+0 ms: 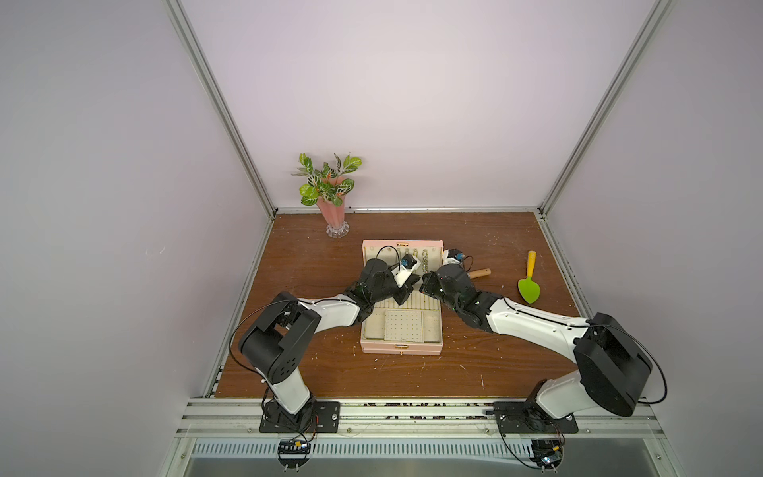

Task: Put jewelry chain into jewelry box
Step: Adjust the necklace in the storage slot.

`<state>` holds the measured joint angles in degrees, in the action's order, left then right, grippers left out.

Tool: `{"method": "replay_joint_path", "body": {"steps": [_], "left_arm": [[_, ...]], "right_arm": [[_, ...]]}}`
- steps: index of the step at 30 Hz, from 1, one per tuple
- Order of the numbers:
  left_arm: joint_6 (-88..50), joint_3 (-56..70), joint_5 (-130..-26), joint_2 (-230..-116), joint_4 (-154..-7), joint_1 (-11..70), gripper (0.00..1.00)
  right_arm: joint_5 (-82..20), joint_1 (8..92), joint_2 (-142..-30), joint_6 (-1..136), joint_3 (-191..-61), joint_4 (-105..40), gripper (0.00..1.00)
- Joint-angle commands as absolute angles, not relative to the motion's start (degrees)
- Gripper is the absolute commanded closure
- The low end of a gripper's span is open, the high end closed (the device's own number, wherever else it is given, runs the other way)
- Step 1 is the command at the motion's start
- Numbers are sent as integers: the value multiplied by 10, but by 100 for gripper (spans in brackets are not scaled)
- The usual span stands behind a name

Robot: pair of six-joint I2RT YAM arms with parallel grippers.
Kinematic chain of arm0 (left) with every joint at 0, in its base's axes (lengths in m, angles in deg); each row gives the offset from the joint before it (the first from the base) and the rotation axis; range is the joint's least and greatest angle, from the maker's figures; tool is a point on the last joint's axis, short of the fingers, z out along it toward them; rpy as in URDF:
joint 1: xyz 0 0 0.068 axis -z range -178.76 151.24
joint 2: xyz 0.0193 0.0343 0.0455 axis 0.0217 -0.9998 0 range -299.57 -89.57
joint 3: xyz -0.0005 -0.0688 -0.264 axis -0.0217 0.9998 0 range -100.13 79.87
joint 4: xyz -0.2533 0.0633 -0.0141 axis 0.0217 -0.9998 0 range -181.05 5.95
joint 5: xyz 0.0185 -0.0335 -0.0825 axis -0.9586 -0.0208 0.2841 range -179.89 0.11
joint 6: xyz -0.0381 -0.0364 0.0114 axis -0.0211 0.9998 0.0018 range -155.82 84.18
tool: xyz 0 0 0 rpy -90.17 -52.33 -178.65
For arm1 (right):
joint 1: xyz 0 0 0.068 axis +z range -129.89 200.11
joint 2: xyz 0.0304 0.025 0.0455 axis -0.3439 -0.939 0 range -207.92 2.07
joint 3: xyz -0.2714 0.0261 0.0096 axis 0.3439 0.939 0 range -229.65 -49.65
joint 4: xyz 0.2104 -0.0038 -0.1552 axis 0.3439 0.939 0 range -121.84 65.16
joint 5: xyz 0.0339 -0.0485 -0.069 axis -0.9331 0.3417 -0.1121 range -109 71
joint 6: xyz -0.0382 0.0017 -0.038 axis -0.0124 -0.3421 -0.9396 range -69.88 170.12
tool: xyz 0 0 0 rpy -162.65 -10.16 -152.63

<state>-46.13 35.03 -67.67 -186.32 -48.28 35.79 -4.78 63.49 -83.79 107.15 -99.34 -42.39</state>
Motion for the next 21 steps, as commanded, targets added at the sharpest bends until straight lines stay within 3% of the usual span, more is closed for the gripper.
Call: {"method": "replay_joint_path", "body": {"steps": [1,21], "left_arm": [[-455,341,-662,-1853,-404,356,99],[-455,341,-652,-1848,-405,356,99]], "right_arm": [[-79,640,-843,1063,-1005,-398,100],[-44,645,-841,1021,-992,-399,100]]}}
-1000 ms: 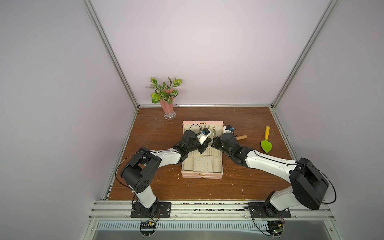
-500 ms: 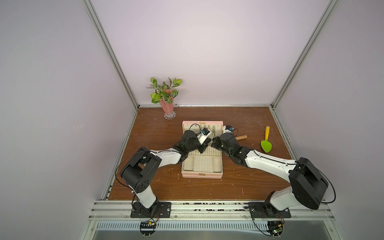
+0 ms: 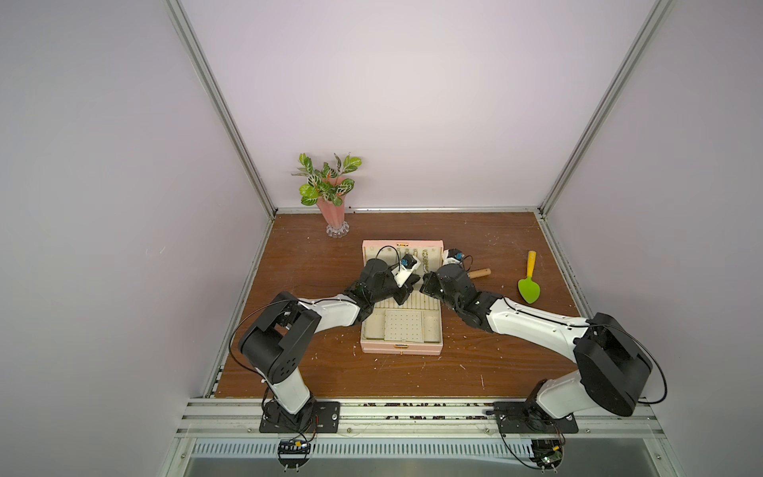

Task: Put jewelry chain into jewelry box
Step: Adjust the necklace in the storage slot.

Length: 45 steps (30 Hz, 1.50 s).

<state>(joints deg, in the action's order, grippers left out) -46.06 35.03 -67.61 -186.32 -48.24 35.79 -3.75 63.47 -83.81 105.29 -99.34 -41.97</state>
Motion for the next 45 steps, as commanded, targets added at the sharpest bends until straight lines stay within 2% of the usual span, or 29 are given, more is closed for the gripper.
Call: {"method": "replay_joint_path", "body": {"steps": [1,12,18,24,34,45], "left_arm": [[-455,342,-652,-1849,-405,356,99],[-456,340,-654,-1852,-409,356,99],[-460,341,-655,-1851,-412,355,99],[-463,342,-654,-1849,-412,356,99],[-467,347,-647,-1845,-404,356,99],[-468,345,-643,-1846,-408,355,99]], "right_arm": [[-45,645,-842,1019,-989,-405,100],[-71,646,-836,1014,-980,-435,100],[-94,646,-814,1007,-985,-441,82],[-83,646,-778,998,-978,-422,72],[19,664,-761,922,-931,-460,74],[48,668,-798,906,-931,-525,79]]}}
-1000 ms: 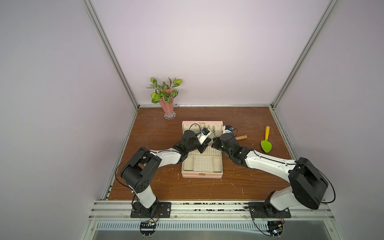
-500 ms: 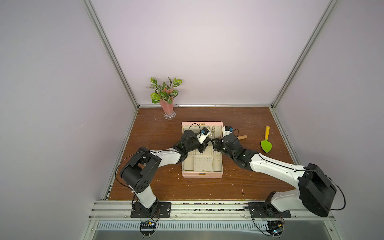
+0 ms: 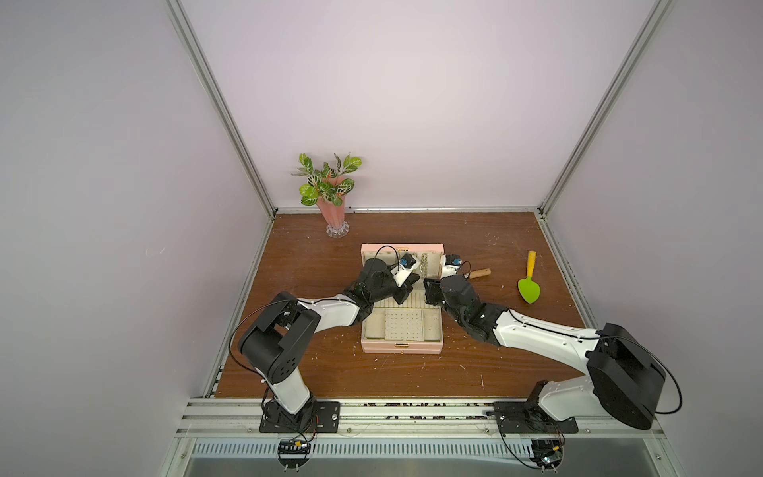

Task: Put jewelry chain into jewelry box
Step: Adjust the necklace in the storage slot.

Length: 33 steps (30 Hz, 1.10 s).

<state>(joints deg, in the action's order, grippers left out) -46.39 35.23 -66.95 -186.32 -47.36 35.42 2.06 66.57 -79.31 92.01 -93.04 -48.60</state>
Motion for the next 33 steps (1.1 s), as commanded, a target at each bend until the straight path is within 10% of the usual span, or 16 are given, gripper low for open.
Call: {"method": "replay_joint_path", "body": {"steps": [1,25,33], "left_arm": [[-468,345,-643,-1846,-408,356,99],[-466,346,-640,-1847,-406,356,99],[-464,348,-643,-1846,-403,356,99]], "right_arm": [[52,667,-801,907,-932,-527,80],[55,663,-857,895,-965,-535,78],[55,656,-858,898,-963,-536,99]]}}
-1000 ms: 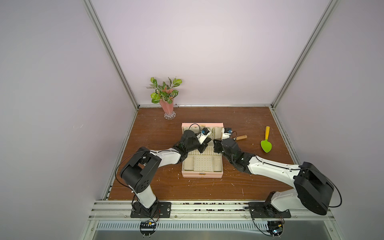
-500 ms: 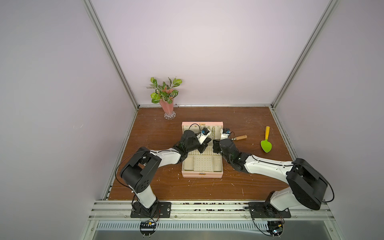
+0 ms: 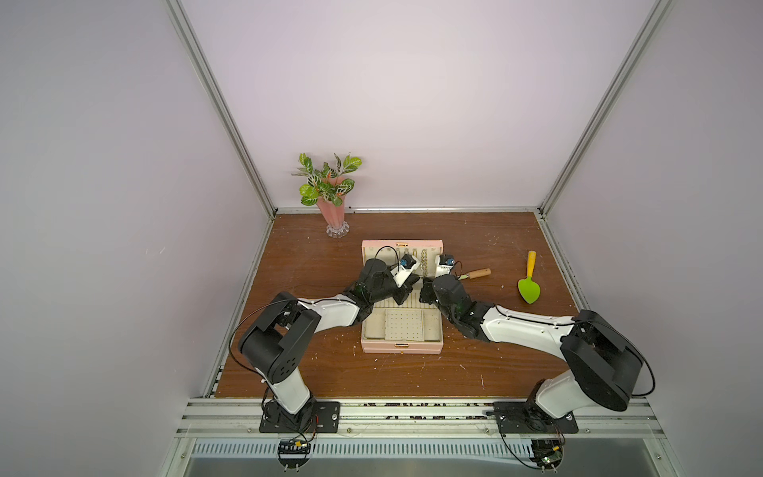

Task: Put jewelry chain into jewelry box
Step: Adjust the necklace in the storage slot.

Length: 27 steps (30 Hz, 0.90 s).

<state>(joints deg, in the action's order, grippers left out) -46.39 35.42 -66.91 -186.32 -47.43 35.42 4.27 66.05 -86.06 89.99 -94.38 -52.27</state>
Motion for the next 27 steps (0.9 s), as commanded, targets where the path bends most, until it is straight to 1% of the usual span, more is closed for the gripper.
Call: {"method": "replay_joint_path", "body": {"steps": [1,13,27], "left_arm": [[-464,348,-646,-1846,-403,356,99],[-453,349,-665,-1848,-398,356,99],[-458,350,-651,-1847,-398,356,99]], "right_arm": [[54,656,-854,898,-961,-535,100],[45,653,-797,911,-928,-505,100],[11,650,-772,859,-957,-531,100]]}}
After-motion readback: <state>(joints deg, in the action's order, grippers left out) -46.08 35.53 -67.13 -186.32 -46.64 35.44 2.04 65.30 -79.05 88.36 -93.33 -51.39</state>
